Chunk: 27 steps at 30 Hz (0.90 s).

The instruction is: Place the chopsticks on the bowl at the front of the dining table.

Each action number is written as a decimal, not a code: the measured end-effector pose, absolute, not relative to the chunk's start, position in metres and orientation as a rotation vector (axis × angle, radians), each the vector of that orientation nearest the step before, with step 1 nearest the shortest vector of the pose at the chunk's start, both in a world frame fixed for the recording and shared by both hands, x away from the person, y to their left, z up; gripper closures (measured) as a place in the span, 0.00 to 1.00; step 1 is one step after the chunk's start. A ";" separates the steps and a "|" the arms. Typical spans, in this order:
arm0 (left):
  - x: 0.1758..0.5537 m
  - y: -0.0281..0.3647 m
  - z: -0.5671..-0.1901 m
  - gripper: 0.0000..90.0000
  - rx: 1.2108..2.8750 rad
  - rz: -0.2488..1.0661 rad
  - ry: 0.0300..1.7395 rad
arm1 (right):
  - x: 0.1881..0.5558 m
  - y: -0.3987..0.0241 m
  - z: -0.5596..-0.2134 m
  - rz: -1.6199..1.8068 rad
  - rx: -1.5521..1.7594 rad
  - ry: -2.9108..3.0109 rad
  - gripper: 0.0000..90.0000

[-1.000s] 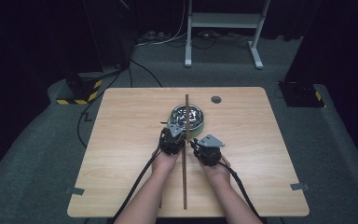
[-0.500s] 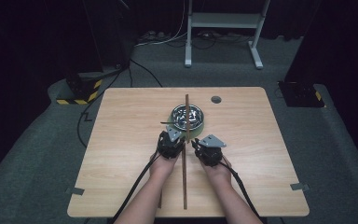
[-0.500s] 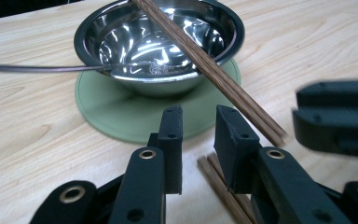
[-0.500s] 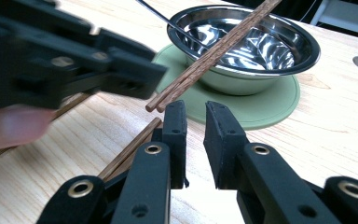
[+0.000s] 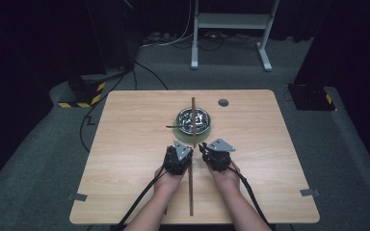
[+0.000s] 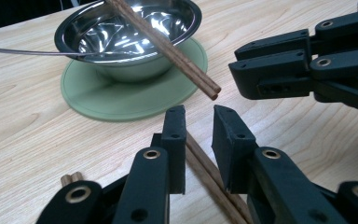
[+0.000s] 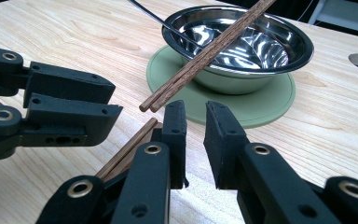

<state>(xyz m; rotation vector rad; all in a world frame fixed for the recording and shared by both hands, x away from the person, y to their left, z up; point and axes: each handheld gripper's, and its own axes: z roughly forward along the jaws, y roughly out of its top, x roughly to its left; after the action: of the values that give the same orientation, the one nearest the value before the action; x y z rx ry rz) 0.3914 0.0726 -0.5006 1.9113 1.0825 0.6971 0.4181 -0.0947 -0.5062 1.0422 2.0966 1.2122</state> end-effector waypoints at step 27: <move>0.399 0.065 -0.501 0.88 1.918 0.685 1.073 | 0.419 -0.097 -0.506 1.222 1.051 2.095 0.87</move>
<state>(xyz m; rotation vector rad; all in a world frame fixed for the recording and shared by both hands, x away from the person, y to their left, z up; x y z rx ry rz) 0.3992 0.0648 -0.5007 1.9183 1.0727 0.6854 0.4187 -0.0974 -0.5064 1.0515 2.0945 1.2222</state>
